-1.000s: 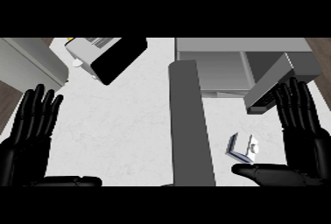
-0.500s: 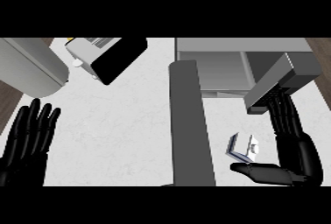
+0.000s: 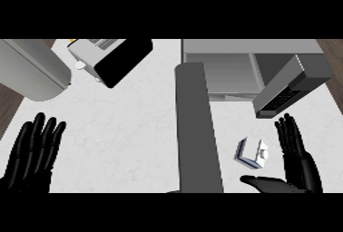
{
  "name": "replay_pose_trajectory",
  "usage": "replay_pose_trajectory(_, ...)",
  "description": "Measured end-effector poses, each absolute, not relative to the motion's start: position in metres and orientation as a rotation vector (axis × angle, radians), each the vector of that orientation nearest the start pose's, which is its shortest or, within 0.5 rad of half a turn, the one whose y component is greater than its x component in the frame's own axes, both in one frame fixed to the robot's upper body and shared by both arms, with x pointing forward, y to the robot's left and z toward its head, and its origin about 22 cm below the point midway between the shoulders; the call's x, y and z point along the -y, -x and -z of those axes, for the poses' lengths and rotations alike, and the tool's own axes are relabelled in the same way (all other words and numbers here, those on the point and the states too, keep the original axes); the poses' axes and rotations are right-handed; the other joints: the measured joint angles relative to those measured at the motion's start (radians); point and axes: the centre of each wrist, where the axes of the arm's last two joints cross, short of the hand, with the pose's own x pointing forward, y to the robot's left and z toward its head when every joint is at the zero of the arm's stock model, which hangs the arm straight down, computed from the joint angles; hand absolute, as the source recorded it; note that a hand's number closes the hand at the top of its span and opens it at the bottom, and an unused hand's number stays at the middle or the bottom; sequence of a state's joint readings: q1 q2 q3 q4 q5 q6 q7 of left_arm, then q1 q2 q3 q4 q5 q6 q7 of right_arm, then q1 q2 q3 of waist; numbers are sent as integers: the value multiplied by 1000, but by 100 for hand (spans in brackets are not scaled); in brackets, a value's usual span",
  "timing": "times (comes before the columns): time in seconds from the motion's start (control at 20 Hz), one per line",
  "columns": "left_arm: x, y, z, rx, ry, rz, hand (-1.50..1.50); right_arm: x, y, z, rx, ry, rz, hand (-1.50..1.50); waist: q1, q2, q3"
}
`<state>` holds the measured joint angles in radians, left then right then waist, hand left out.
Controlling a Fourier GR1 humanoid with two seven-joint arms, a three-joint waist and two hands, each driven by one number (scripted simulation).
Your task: Pick up the milk, place it into the microwave and close the microwave
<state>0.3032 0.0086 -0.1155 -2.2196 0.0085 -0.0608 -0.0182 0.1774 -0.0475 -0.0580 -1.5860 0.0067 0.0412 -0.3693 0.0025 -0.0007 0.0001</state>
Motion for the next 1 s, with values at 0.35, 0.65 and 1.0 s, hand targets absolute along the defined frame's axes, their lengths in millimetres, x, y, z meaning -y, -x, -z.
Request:
replay_pose_trajectory(0.35, -226, -145, -107, 1965, 46, 42, -150, 285, -189, 70, 1756, 148, 21, -150, 1, 0, 0)
replay_pose_trajectory(0.65, -222, -142, -104, 1961, 38, 36, -150, 295, -189, 102, 1749, 119, 43, -150, 2, 0, 0)
replay_pose_trajectory(1.0, -222, -135, -104, 1963, 26, 43, -150, 301, -199, 139, 1750, 101, 75, -150, 5, 1, 0)
